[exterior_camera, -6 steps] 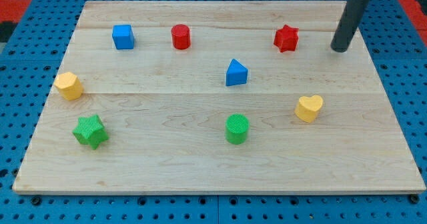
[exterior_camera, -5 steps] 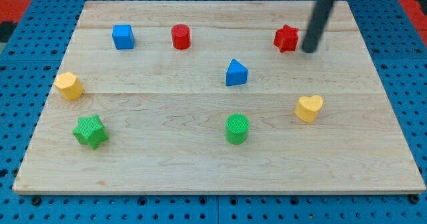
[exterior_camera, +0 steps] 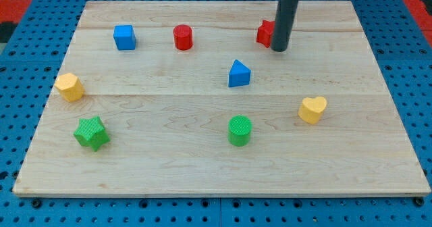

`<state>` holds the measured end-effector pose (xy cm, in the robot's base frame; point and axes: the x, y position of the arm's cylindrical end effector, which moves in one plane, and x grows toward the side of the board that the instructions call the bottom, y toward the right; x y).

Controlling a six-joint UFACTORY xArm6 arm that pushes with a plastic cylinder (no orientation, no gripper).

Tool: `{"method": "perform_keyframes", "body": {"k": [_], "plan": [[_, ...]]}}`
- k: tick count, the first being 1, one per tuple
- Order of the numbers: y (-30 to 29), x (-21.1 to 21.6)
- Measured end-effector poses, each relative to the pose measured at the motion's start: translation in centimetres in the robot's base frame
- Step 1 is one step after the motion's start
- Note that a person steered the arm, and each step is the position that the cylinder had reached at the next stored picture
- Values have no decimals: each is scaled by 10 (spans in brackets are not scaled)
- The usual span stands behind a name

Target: Push the red star into yellow heart

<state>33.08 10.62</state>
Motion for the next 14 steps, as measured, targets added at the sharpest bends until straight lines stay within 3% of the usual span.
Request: {"method": "perform_keyframes", "body": {"k": [2, 4, 5, 6, 7, 8, 9, 10, 12, 14], "plan": [[-22, -16], [-93, -51], [-45, -95], [18, -70], [8, -15], [-18, -50], [-49, -8], [-1, 11], [9, 92], [40, 132]]}}
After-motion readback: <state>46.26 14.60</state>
